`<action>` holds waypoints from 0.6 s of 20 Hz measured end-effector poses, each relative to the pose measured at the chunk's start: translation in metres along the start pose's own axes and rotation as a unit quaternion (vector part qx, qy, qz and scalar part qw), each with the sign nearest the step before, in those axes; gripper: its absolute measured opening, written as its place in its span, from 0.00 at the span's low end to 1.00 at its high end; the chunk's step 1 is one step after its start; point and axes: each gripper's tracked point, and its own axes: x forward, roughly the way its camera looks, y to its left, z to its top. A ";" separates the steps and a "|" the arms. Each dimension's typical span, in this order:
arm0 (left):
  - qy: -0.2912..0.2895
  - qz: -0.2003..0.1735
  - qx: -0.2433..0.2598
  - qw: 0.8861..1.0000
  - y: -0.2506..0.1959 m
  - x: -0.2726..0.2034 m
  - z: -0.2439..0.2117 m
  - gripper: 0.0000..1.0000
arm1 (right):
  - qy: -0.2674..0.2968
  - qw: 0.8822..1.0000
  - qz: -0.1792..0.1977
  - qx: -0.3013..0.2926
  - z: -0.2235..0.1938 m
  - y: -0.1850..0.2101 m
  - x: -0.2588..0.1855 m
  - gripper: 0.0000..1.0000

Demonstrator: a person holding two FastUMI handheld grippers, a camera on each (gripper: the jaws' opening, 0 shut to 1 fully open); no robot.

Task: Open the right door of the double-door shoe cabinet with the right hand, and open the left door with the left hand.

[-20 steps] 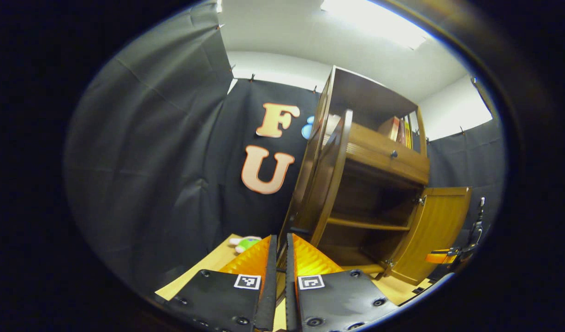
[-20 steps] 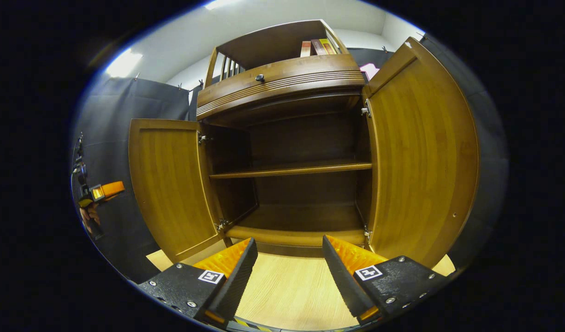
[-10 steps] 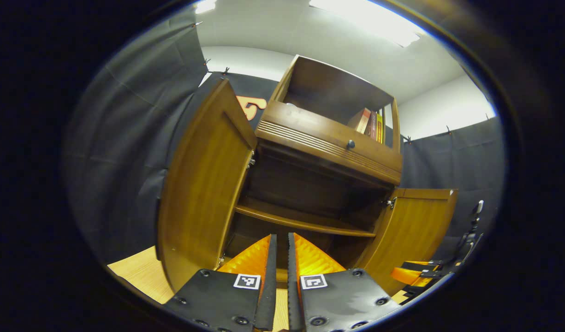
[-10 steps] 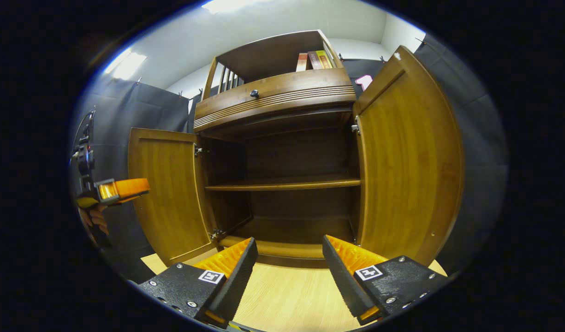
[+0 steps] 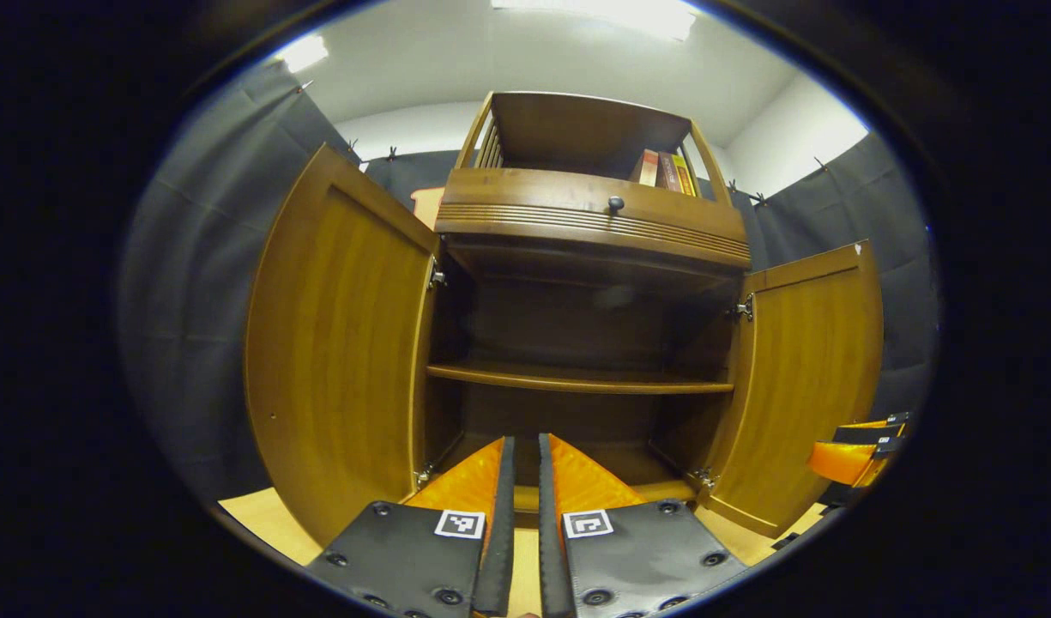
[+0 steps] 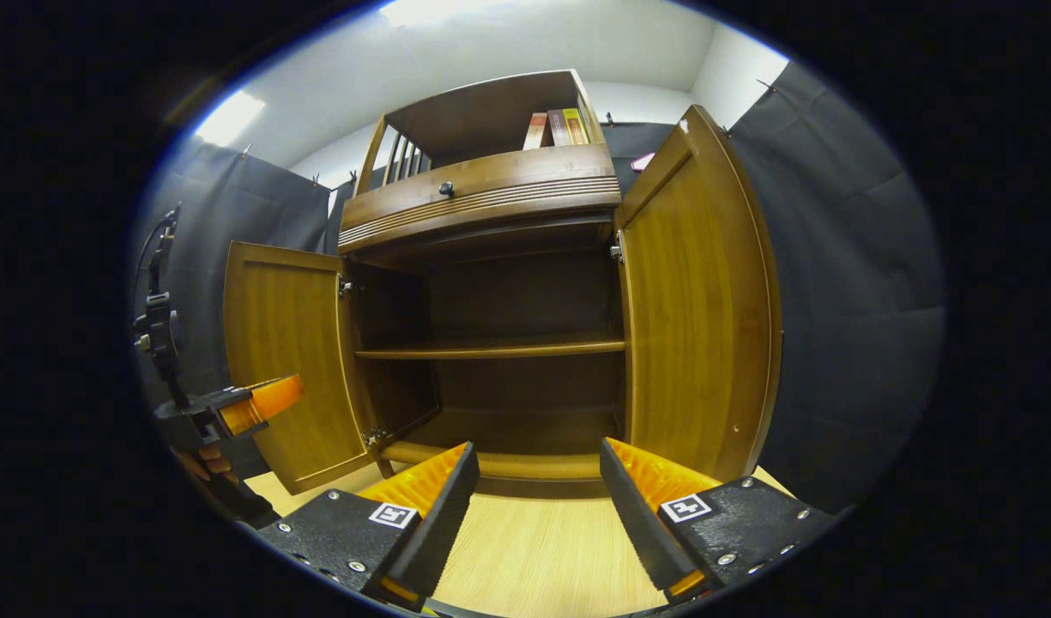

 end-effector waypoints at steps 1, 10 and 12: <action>-0.004 0.005 -0.008 1.000 0.003 0.000 0.001 0.23 | 0.002 1.000 0.001 0.000 -0.001 0.000 -0.001 0.99; 0.015 0.022 -0.019 0.999 0.030 0.002 -0.008 0.88 | -0.016 1.000 0.001 0.002 0.009 0.008 0.006 0.99; 0.008 0.022 -0.014 1.000 0.033 0.007 -0.004 0.96 | -0.010 1.000 -0.001 -0.003 0.006 0.006 0.004 0.99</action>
